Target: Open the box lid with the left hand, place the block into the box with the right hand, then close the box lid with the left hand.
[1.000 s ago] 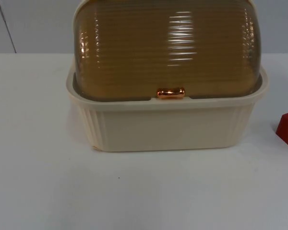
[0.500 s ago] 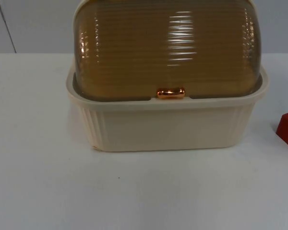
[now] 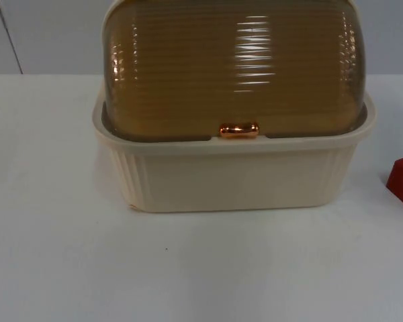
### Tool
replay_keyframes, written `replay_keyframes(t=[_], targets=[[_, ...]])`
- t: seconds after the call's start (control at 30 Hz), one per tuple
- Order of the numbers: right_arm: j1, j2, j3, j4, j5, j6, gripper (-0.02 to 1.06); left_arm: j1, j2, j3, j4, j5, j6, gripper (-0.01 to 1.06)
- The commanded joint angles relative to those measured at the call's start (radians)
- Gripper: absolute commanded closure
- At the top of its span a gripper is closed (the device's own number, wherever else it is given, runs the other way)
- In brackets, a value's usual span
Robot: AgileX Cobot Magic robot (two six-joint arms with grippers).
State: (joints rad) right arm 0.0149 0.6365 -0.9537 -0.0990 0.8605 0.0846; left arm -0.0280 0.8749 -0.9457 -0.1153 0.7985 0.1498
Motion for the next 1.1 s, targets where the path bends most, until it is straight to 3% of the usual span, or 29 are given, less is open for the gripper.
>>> replay_keyframes(t=[0.0,0.1,0.2,0.27,0.3,0.4,0.57,0.73,0.87,0.97,1.03,1.07], targets=[[-0.003,-0.001,-0.005,-0.007,-0.024,-0.002,0.0,-0.016,0.036,-0.007,-0.043,0.004,0.028,0.01],[-0.003,-0.001,-0.005,-0.007,-0.02,-0.002,0.0,-0.066,0.1,-0.007,-0.021,-0.006,0.028,0.01],[-0.003,-0.001,-0.005,-0.023,-0.022,-0.002,0.0,-0.22,0.193,-0.007,0.055,-0.017,0.063,0.01],[-0.003,-0.001,-0.005,-0.04,-0.018,-0.002,0.0,-0.38,0.23,-0.007,0.158,-0.053,0.054,0.01],[-0.003,-0.001,-0.005,-0.04,-0.018,-0.002,0.0,-0.38,0.23,-0.007,0.158,-0.053,0.054,0.01],[-0.003,-0.001,-0.005,-0.054,-0.016,-0.002,0.0,-0.623,0.272,-0.007,0.407,-0.108,0.006,0.01],[-0.003,-0.001,-0.005,-0.053,-0.018,-0.002,0.0,-0.782,0.358,-0.009,0.643,-0.151,-0.024,0.01],[-0.003,-0.001,-0.005,-0.051,-0.018,-0.002,0.0,-0.856,0.501,-0.069,0.71,-0.165,0.041,0.01],[-0.003,-0.001,-0.005,-0.051,-0.018,0.0,0.0,-0.881,0.586,-0.122,0.721,-0.235,0.067,0.01],[-0.003,-0.001,-0.005,-0.051,-0.018,-0.002,0.0,-0.881,0.648,-0.125,0.816,-0.35,0.007,0.01],[-0.003,-0.001,-0.005,-0.053,-0.018,-0.002,0.0,-0.881,0.685,-0.125,0.944,-0.371,-0.107,0.01],[-0.003,-0.001,-0.005,-0.053,-0.018,-0.002,0.0,-0.881,0.685,-0.125,0.944,-0.371,-0.107,0.01]])
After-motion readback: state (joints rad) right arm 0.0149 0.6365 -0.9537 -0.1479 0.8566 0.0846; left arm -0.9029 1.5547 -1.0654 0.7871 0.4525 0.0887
